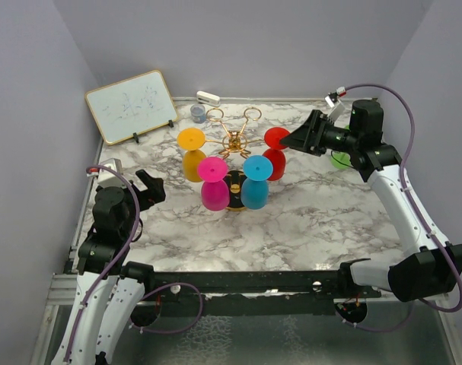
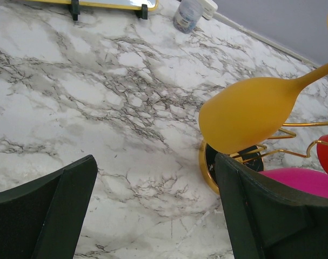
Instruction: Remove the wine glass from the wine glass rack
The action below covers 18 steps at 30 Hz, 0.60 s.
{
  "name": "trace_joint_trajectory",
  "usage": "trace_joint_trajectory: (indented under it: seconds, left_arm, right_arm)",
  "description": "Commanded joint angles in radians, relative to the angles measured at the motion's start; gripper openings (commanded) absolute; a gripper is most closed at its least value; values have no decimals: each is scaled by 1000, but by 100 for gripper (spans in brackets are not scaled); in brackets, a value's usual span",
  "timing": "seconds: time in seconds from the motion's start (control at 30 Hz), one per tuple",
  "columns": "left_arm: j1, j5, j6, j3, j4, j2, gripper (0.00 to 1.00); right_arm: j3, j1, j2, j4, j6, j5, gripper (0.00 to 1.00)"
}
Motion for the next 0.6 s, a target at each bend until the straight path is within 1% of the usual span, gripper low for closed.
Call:
trace_joint_trajectory:
  seconds: [0.0, 0.23, 0.57]
  left_arm:
    - [-1, -17, -4, -8, 5, 1, 92]
    - [0, -17, -6, -8, 6, 4, 92]
    - [-1, -17, -8, -8, 6, 6, 92]
  right_arm:
    - [-4, 7, -14, 64, 12, -38, 63]
    - [-2, 10, -3, 84, 25, -12, 37]
    - [9, 10, -3, 94, 46, -12, 11]
